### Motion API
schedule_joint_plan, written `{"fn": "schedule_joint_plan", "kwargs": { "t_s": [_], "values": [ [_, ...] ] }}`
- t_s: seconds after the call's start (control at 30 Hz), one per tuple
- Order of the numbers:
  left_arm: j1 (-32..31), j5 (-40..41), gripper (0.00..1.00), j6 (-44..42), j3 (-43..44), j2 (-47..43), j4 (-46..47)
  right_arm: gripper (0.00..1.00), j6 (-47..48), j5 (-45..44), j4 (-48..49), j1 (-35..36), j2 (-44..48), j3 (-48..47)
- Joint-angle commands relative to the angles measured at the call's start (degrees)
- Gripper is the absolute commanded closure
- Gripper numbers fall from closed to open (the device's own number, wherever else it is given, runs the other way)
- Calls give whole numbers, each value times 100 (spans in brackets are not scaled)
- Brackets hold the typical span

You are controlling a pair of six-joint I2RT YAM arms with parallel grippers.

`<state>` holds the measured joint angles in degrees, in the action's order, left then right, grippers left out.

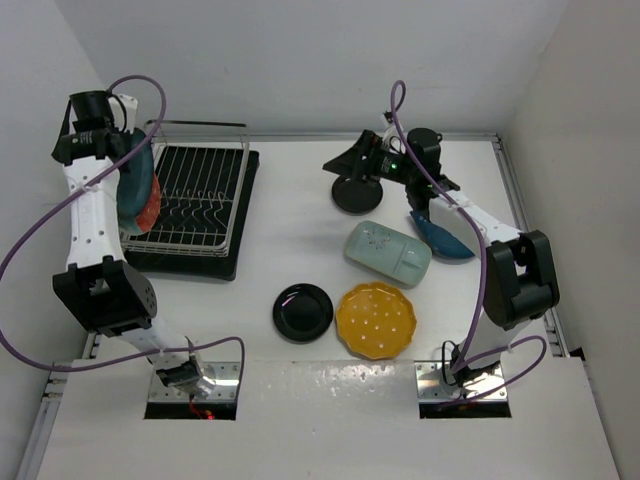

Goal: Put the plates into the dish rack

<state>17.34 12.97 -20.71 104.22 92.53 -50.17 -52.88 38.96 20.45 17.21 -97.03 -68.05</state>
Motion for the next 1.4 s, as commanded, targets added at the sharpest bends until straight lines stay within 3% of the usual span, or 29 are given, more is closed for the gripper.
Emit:
{"fn": "schedule_joint_plan", "kwargs": {
  "t_s": [0.0,0.27,0.5,0.6,0.63,0.83,0.93,1.03,1.23,1.37],
  "values": [
    [23,267,100,-135,-208,-350,939,0,24,15,240,-43,246,-15],
    [23,513,100,-258,-1105,-455,1546,0,-47,50,390,-113,325,152],
    [216,-92,100,83,-1738,-455,1669,0,-65,68,338,-148,326,196],
    [331,-207,82,190,-1809,-403,1669,0,389,-2,-152,-122,317,108],
    [331,-207,71,260,-1809,-403,1669,0,567,-124,-642,-104,317,12],
    [331,-260,46,313,-1582,-403,1669,0,2981,-1083,-3918,554,-165,-936],
    [270,-260,41,313,-1300,-403,1450,0,3922,-1233,-4634,889,-429,-1000],
    [130,-540,37,260,-914,-403,1212,1,4250,-1496,-5006,1293,-641,-754],
    [129,-2217,35,191,-35,-350,316,27,4813,-1338,-4981,2135,-1001,-147],
    [-353,-2817,34,-152,177,-350,-203,32,4752,-1286,-4665,2436,-1317,37]
  ]
}}
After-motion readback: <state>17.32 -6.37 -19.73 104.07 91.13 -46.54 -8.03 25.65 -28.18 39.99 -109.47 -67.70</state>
